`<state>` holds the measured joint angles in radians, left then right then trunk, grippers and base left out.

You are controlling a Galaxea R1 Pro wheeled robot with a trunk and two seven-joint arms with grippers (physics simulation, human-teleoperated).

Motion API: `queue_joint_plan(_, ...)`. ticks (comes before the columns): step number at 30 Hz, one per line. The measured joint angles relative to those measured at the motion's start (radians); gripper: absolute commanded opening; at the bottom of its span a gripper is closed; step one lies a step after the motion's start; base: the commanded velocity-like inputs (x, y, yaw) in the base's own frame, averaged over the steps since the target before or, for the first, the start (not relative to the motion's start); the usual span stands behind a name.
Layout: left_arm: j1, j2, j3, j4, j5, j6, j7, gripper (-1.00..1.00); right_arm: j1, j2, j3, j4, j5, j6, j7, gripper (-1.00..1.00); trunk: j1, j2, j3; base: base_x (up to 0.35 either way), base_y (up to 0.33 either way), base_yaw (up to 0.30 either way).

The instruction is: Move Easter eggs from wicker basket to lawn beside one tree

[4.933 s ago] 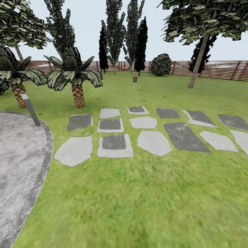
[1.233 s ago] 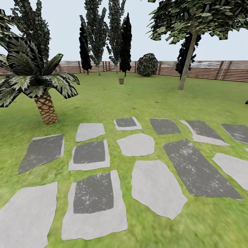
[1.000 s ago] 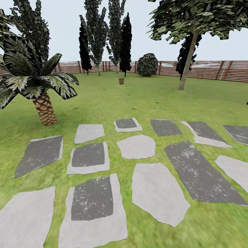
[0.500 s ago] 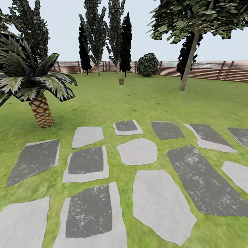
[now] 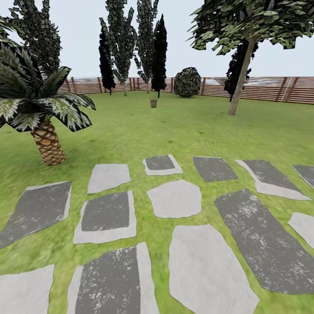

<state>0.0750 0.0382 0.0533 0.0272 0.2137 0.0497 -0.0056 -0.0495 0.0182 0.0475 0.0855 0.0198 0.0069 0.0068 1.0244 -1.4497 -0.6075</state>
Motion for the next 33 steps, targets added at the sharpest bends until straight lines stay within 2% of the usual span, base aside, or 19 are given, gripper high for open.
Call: queue_joint_plan(33,0.0,-0.001,0.0,0.0,0.0,0.0,0.0,1.0,0.0,0.0,0.0,0.0,0.0,0.0,0.0,1.0,0.0,0.0,0.0,0.331,0.0,0.0)
